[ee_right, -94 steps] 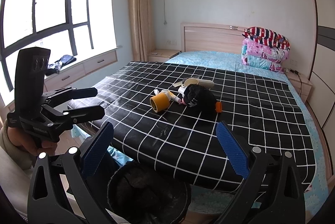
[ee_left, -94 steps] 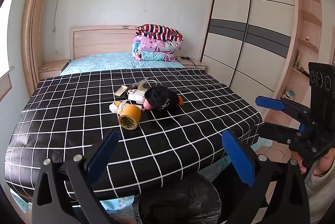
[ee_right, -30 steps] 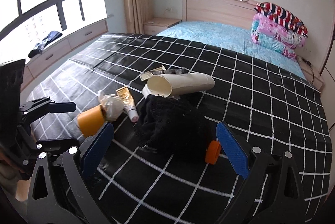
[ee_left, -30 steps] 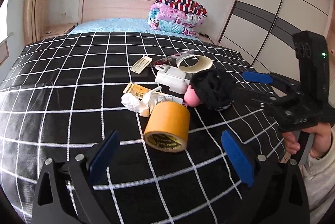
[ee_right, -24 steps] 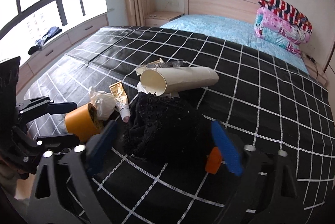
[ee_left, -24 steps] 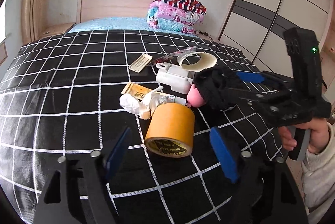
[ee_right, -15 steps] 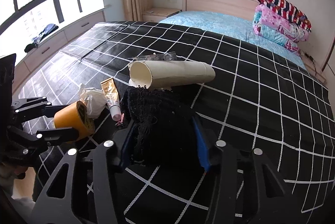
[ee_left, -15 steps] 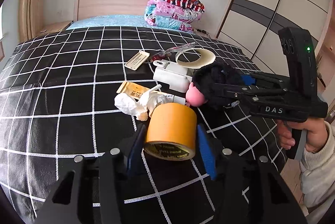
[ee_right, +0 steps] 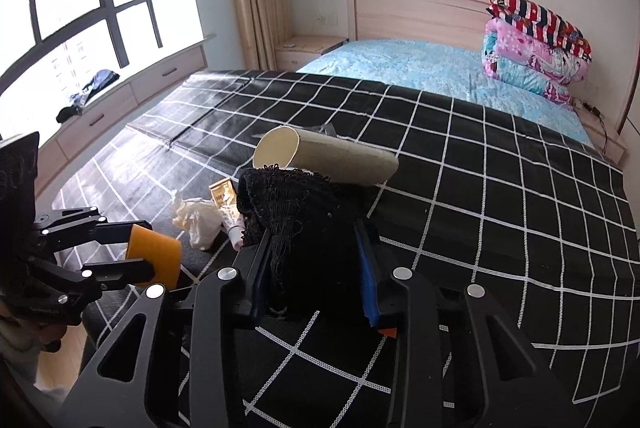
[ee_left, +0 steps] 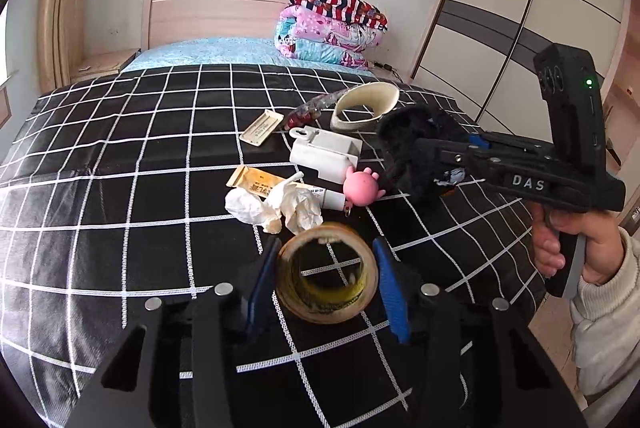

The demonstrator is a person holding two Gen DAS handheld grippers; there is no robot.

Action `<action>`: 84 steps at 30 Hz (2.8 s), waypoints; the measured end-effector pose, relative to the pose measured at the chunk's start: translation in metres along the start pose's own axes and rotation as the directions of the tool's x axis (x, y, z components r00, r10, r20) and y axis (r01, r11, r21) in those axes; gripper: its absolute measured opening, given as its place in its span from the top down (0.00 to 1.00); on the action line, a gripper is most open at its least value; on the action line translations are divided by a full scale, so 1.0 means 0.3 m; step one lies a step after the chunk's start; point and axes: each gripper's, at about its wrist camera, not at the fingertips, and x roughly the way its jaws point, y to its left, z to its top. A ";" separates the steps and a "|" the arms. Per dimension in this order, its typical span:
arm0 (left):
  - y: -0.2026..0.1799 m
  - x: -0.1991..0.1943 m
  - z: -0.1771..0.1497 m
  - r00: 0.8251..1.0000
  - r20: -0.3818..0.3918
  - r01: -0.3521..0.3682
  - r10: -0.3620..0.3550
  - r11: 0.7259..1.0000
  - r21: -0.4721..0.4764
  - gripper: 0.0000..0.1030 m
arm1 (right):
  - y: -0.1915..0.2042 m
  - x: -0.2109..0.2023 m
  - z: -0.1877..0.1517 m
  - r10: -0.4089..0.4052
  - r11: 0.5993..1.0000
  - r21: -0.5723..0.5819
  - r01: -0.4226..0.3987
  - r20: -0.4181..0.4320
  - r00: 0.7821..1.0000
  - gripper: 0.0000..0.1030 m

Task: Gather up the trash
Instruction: 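Carry the tape roll and black hat in both tools over the trash bin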

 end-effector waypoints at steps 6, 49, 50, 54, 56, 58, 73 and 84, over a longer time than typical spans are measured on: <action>-0.013 -0.043 -0.005 1.000 0.015 -0.008 0.008 1.000 0.005 0.56 | 0.011 -0.056 0.009 0.001 1.000 0.004 -0.001 0.030 1.000 0.65; -0.213 -0.349 -0.141 0.995 0.080 0.052 -0.060 0.994 0.096 0.56 | 0.193 -0.445 -0.222 0.014 1.000 -0.020 -0.012 0.133 0.991 0.64; -0.218 -0.351 -0.147 0.995 0.077 0.054 -0.062 0.993 0.100 0.56 | 0.200 -0.449 -0.234 0.019 1.000 -0.020 -0.016 0.129 0.991 0.64; -0.242 -0.351 -0.186 0.996 0.050 0.066 -0.073 0.990 0.127 0.56 | 0.227 -0.456 -0.301 0.041 0.999 -0.019 -0.040 0.100 0.994 0.64; -0.248 -0.343 -0.209 0.997 0.030 0.071 -0.075 0.988 0.138 0.56 | 0.240 -0.454 -0.338 0.051 0.999 -0.013 -0.050 0.082 0.995 0.64; -0.254 -0.325 -0.243 0.997 -0.003 0.073 -0.073 0.986 0.149 0.56 | 0.255 -0.439 -0.377 0.059 0.998 -0.007 -0.059 0.052 0.997 0.64; -0.269 -0.103 -0.549 0.949 -0.310 0.110 -0.055 0.980 0.165 0.56 | 0.328 -0.185 -0.694 0.105 0.994 0.033 -0.100 -0.262 0.959 0.62; -0.265 0.023 -0.672 0.909 -0.417 0.102 -0.022 0.980 0.172 0.56 | 0.350 -0.048 -0.804 0.087 0.996 0.060 -0.069 -0.375 0.923 0.59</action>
